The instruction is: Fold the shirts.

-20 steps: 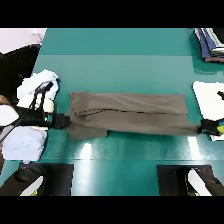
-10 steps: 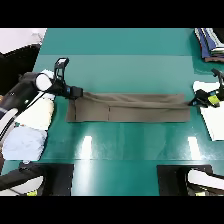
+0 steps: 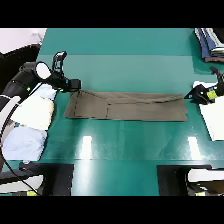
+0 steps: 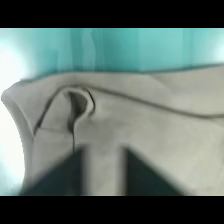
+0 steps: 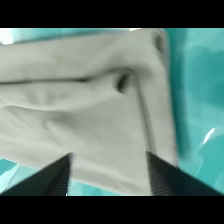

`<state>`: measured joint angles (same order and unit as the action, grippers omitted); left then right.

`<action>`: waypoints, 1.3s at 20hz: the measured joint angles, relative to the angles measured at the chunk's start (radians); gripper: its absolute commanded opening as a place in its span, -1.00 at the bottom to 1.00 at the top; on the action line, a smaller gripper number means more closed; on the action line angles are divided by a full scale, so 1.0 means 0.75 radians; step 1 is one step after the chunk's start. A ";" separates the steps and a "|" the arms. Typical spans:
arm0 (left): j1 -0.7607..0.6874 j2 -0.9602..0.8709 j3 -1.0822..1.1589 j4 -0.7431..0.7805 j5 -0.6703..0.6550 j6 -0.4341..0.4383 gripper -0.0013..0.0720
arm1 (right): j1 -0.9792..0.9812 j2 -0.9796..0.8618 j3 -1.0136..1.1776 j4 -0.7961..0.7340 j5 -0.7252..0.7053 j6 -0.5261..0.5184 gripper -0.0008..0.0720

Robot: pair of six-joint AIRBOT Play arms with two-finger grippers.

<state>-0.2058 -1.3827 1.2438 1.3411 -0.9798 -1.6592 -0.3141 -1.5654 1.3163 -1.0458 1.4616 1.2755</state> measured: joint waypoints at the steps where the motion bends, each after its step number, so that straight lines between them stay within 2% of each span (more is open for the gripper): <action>1: 0.000 -0.002 0.006 -0.024 -0.019 0.012 -0.86 | -0.034 -0.003 -0.037 0.000 -0.004 -0.008 0.61; 6: -0.001 -0.009 0.016 -0.178 -0.017 0.046 -0.89 | -0.119 -0.084 -0.182 0.108 -0.052 -0.087 0.59; 8: -0.022 -0.012 0.017 -0.223 0.002 0.051 -0.89 | -0.090 -0.129 -0.198 0.161 -0.050 -0.101 0.13; 10: -0.057 -0.019 0.018 -0.246 0.034 0.053 -0.89 | -0.040 -0.153 -0.210 0.169 -0.090 -0.113 -0.74; 11: -0.079 -0.027 0.018 -0.254 0.051 0.053 -0.89 | -0.018 -0.160 -0.210 0.170 -0.106 -0.119 -0.93; 14: -0.162 -0.081 0.027 -0.302 0.109 0.052 -0.89 | 0.032 -0.136 -0.160 0.144 -0.118 -0.135 -0.94; 19: -0.307 -0.275 0.168 -0.407 0.165 0.051 -0.89 | 0.141 0.043 0.049 0.174 -0.011 -0.095 -0.94; 26: -0.489 -0.554 0.443 -0.474 0.164 0.057 -0.89 | 0.446 0.192 0.367 0.399 0.013 -0.020 -0.94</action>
<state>-0.5728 -1.7985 1.5757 0.9855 -0.8566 -1.6165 0.0204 -1.4216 1.5913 -0.7464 1.4712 1.2606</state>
